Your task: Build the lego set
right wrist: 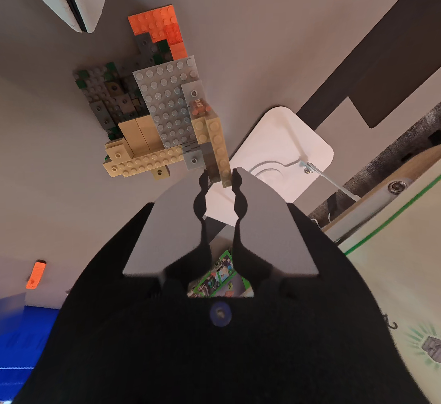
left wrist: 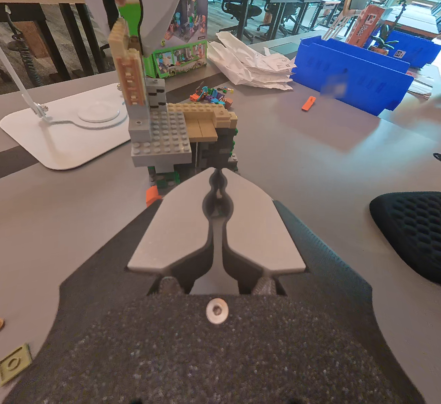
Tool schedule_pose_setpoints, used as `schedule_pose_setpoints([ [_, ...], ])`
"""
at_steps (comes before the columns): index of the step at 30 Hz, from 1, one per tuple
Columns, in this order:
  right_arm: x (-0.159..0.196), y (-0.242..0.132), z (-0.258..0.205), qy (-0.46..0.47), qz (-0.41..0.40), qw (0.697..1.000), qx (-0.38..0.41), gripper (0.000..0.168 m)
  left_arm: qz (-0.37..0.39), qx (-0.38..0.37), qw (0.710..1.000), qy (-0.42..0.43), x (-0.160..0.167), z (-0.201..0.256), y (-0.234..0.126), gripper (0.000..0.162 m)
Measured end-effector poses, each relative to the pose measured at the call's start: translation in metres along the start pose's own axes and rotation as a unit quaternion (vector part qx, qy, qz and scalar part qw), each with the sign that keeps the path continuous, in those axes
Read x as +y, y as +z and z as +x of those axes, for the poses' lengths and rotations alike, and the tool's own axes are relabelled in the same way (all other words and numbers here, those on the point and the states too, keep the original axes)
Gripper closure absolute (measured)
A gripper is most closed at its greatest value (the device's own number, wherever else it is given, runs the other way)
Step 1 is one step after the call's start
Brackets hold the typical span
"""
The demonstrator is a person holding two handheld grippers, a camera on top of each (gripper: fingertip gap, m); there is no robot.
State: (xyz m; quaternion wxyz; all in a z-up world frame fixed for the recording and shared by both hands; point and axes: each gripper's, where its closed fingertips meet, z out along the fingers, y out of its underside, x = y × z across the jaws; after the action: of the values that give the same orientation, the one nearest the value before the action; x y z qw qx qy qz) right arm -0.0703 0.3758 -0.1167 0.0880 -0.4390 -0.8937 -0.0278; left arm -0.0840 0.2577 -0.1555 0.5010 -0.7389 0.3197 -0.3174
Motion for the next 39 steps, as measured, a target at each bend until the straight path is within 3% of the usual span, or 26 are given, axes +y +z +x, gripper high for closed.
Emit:
schedule_pose_setpoints([
  [7,0.0,-0.003,0.003,0.018,0.012,0.999,0.037,0.145,0.007,-0.005,1.0,0.003,-0.003,-0.001,-0.001,0.162],
  [11,-0.005,-0.027,0.004,0.063,0.055,0.994,0.066,0.127,0.016,-0.013,1.0,0.008,-0.008,-0.004,-0.004,0.162],
  [17,0.002,-0.059,-0.022,0.19,0.157,0.959,0.143,0.113,0.023,-0.022,0.999,0.018,-0.012,-0.005,-0.007,0.162],
  [22,0.022,-0.021,-0.071,0.325,0.228,0.898,0.188,0.105,0.032,-0.044,0.998,0.039,-0.013,-0.011,-0.008,0.162],
  [28,0.01,0.024,-0.101,0.42,0.295,0.828,0.228,0.103,0.047,-0.066,0.995,0.06,-0.015,-0.015,-0.008,0.162],
  [35,-0.001,0.05,-0.094,0.476,0.322,0.781,0.245,0.096,0.063,-0.096,0.99,0.084,-0.014,-0.02,-0.008,0.162],
  [39,0.002,0.065,-0.089,0.492,0.304,0.775,0.254,0.1,0.07,-0.108,0.987,0.095,-0.014,-0.023,-0.007,0.161],
])
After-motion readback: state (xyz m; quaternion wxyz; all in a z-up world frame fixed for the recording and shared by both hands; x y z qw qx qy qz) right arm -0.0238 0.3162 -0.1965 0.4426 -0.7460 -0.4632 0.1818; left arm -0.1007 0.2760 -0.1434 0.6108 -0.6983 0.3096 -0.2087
